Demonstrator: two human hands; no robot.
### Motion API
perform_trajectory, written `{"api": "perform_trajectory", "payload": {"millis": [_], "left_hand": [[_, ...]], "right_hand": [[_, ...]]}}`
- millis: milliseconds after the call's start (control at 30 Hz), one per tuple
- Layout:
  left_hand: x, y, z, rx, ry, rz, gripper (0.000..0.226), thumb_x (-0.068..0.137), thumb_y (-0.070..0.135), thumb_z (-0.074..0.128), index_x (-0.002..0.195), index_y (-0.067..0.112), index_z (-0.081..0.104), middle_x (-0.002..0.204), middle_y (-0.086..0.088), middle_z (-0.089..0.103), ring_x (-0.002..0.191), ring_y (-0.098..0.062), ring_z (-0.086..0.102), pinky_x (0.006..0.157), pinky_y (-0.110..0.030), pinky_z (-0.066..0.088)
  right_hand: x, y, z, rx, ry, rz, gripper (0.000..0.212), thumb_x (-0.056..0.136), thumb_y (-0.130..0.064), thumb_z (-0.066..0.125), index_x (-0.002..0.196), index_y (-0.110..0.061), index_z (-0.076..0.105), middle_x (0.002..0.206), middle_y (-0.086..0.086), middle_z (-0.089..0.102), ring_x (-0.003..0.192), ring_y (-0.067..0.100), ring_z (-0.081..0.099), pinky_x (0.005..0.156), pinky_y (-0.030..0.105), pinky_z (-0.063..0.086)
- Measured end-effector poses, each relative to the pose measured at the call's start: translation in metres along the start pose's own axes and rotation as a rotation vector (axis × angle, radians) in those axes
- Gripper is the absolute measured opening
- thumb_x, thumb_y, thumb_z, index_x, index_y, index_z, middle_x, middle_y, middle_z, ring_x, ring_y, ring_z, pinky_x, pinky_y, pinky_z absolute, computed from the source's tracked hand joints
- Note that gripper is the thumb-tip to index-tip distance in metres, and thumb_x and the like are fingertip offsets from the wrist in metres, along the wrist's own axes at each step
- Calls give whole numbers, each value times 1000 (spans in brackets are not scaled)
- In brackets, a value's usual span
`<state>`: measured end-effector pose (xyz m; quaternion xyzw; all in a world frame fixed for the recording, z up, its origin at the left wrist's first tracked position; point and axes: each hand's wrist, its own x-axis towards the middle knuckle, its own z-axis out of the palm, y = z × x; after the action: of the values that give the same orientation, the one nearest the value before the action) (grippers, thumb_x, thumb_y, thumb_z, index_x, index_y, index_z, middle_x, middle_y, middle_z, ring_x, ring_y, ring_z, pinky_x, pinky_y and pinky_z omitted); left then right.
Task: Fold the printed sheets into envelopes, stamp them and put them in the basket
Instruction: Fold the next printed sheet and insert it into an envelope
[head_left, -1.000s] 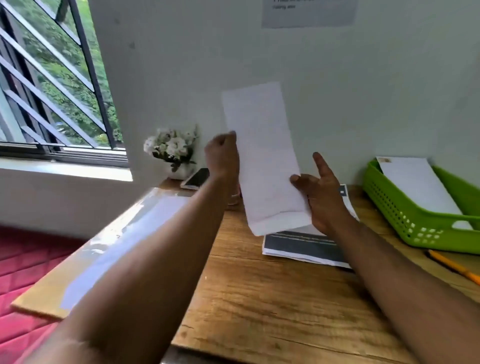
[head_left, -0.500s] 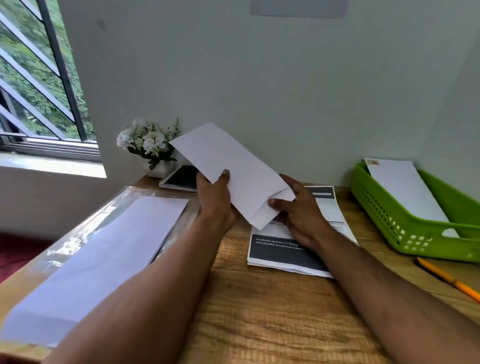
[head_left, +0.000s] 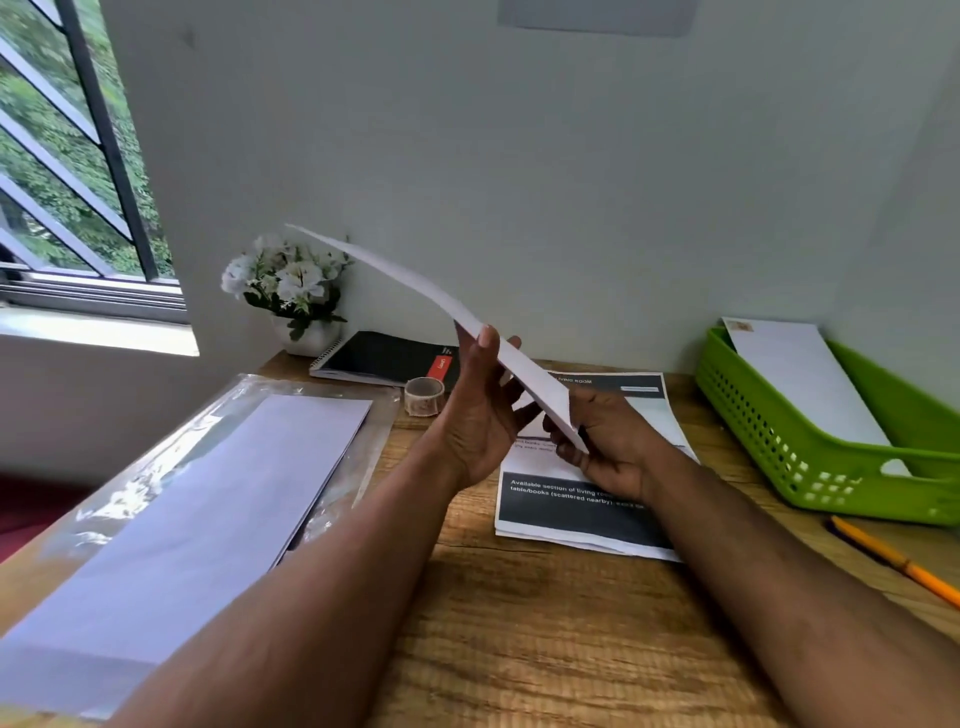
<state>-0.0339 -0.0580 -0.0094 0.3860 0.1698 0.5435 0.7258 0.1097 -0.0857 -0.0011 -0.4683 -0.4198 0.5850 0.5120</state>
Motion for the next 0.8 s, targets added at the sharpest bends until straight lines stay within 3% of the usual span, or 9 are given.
{"api": "perform_trajectory", "payload": {"millis": [133,200,300,400,467,567,667,733,800], "left_hand": [[2,-2,-3,-83,66,54,143,32,61,90,150,19,22,125,-15,50,114,-31,56,89,-47,54],[5,-2,-7,-146,112,91,137,35,57,92,149,23,24,138,-19,47,120,-35,55,87,-50,54],[8,0,-11,-268,161,88,133,37,52,93,148,23,27,141,-19,45,119,-37,55,82,-49,54],[9,2,-18,-348,152,73,125,43,52,92,146,16,32,141,-20,46,121,-37,54,86,-49,52],[8,2,-18,-323,135,55,117,52,55,87,146,12,33,143,-24,44,125,-39,51,94,-53,49],[2,-5,-9,-221,160,-3,121,42,62,86,142,12,40,133,-20,55,117,-33,58,86,-43,54],[-1,-5,-5,-178,170,-8,126,31,64,87,138,12,46,122,-15,61,106,-27,62,71,-33,57],[2,0,-8,-216,194,1,129,34,64,88,142,11,42,133,-17,55,119,-31,56,86,-43,55],[4,7,-14,-274,183,40,111,54,64,81,143,12,42,137,-15,53,125,-32,52,102,-52,44]], "right_hand": [[-3,0,6,-68,56,-40,18,96,-7,50,107,-7,64,70,12,59,52,16,52,42,20,44],[1,5,6,-213,184,-141,20,94,-12,55,113,-14,62,83,10,65,61,19,56,48,25,46],[6,8,2,-435,407,-528,23,89,-33,64,107,-19,63,97,-3,67,89,15,62,70,31,51],[-9,5,2,-615,246,-815,39,83,-57,59,101,-24,64,98,-17,65,95,-2,58,79,14,44],[-23,4,11,-747,98,-804,40,75,-52,71,108,-32,63,98,-33,57,97,-15,52,83,6,40],[-23,10,18,-877,29,-608,42,78,-29,76,101,-48,48,92,-41,43,106,-10,43,109,25,31],[-18,13,14,-915,56,-457,54,87,-33,67,135,-32,43,138,-13,38,139,20,28,116,42,27],[-15,14,11,-940,74,-448,67,85,-38,67,143,-25,37,154,6,23,142,24,25,113,45,32],[-12,16,9,-952,54,-464,67,85,-37,69,142,-22,38,153,10,27,142,24,27,112,44,33]]}}
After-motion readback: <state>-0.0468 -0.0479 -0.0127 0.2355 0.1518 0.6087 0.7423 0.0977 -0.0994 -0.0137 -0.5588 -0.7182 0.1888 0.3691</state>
